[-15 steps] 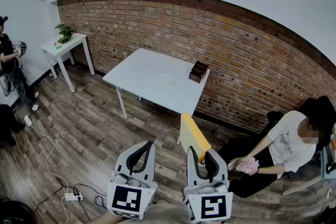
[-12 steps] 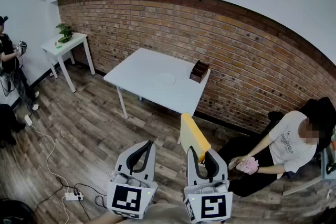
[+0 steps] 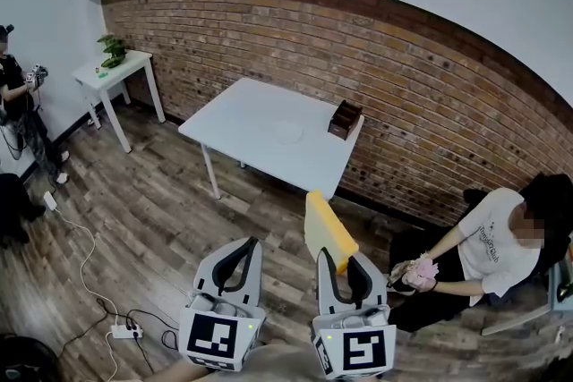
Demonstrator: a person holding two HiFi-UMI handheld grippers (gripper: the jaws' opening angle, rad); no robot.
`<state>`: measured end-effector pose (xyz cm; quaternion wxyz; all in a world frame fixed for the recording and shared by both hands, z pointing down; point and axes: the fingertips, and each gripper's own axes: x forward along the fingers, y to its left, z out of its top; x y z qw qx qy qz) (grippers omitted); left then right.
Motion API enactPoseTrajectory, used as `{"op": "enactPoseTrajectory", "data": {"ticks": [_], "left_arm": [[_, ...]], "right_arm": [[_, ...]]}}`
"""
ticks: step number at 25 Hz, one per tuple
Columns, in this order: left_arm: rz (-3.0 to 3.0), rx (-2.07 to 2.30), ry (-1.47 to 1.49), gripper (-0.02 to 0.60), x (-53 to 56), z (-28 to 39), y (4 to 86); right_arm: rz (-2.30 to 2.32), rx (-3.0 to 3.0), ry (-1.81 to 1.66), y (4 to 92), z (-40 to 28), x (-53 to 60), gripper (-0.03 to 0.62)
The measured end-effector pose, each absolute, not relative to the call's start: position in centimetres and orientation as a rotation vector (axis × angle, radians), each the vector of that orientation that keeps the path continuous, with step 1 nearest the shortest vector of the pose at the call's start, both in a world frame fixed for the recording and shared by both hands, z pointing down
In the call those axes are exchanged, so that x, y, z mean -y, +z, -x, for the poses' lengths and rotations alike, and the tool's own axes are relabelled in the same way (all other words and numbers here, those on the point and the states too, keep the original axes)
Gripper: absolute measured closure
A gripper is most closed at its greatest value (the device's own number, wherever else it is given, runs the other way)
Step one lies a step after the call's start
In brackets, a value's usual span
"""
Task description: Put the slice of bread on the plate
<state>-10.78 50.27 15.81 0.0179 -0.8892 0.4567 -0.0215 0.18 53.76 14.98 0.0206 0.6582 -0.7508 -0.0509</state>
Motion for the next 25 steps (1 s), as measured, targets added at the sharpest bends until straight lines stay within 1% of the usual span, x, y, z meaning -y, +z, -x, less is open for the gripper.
{"op": "enactPoseTrajectory", "data": {"ticks": [12,25], "left_arm": [[2.746,-1.474,-0.074,0.572,-46.6,7.8,16.8],[2.775,-1.490,-0.079,0.572,-44.6,6.4,18.7]], "right_arm": [[-2.030,2.333,-0.133,16.1,-4.5,-50.5,0.491],[-2.004,2.313,-0.128,17.3,-5.8,-48.6,0.493]]}}
